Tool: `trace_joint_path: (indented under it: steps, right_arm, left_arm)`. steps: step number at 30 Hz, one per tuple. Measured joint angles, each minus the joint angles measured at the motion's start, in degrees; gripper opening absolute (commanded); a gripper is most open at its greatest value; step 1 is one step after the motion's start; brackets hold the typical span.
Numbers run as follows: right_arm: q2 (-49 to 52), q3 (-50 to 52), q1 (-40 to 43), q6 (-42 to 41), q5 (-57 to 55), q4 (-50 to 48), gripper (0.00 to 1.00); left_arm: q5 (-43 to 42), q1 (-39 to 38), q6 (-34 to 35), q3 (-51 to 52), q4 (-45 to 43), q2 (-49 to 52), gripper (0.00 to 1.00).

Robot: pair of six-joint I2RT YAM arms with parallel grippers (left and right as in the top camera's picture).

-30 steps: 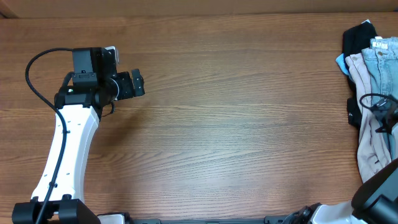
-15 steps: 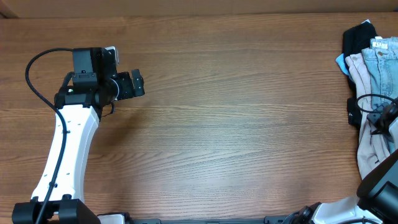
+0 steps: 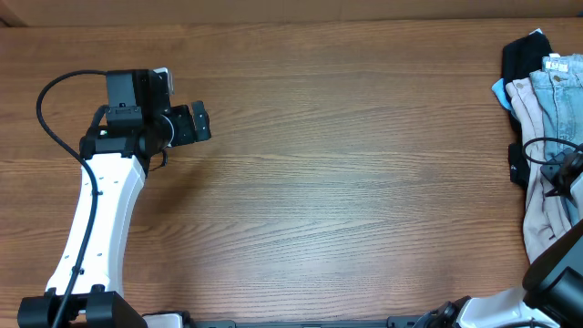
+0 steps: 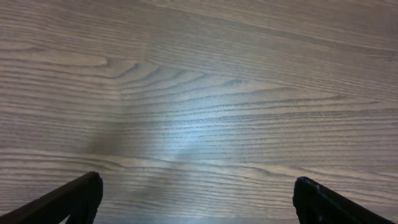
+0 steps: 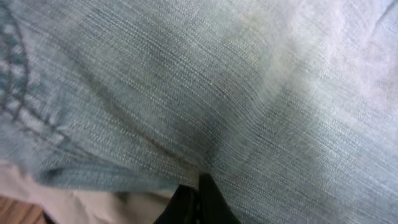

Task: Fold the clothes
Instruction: 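Grasp the top light blue jeans from the stack with the right gripper, then pull the jeans left and drop them on the table center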

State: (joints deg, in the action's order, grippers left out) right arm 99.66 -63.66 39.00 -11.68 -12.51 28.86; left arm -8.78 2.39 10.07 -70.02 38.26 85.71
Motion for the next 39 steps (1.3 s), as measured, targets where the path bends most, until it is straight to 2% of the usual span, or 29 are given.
trace_joint_path:
  steps: [7,11,17,22,23,24,26,27,30,32,39]
  right_arm:
    - [-9.4,-7.3,-0.7,0.5,11.0,11.6,0.04]
    - [-16.8,-11.0,-6.2,1.0,16.7,18.8,0.04]
    - [-22.9,-11.5,-24.9,1.2,21.6,30.6,0.04]
    - [-21.6,-11.4,-42.9,0.3,22.9,33.7,0.04]
    - [-21.4,-11.4,-46.2,-0.2,22.9,33.6,0.06]
    - [-21.0,-11.3,-51.6,-1.1,23.2,33.5,0.12]
    - [-20.6,-11.3,-56.0,-1.9,23.7,33.3,0.29]
    - [-20.3,-11.3,-59.3,-2.7,23.9,32.5,0.35]
    - [-19.7,-11.3,-65.9,-5.0,23.6,31.1,0.54]
    - [-19.6,-11.3,-67.3,-7.5,21.8,30.5,0.63]
    - [-19.5,-11.3,-59.0,-9.8,17.3,26.0,0.67]
  left_arm:
    - [0.0,0.0,0.0,0.0,-3.8,0.0,1.00]
    - [0.0,0.0,0.0,0.0,-5.5,0.0,1.00]
    - [0.6,0.0,0.0,0.0,-6.1,0.0,1.00]
    - [3.3,0.0,0.0,0.0,-5.9,0.0,1.00]
    - [4.0,0.0,0.0,0.0,-5.9,0.0,1.00]
    - [4.6,0.0,0.0,0.0,-5.8,0.0,1.00]
    - [5.7,0.0,0.0,0.0,-5.7,0.0,1.00]
    - [6.3,0.0,0.0,0.0,-5.7,0.0,1.00]
    - [7.5,0.1,0.0,0.0,-5.7,0.0,1.00]
    - [7.9,0.5,0.0,0.0,-5.7,0.0,1.00]
    - [8.2,1.2,0.0,0.0,-4.2,0.0,1.00]
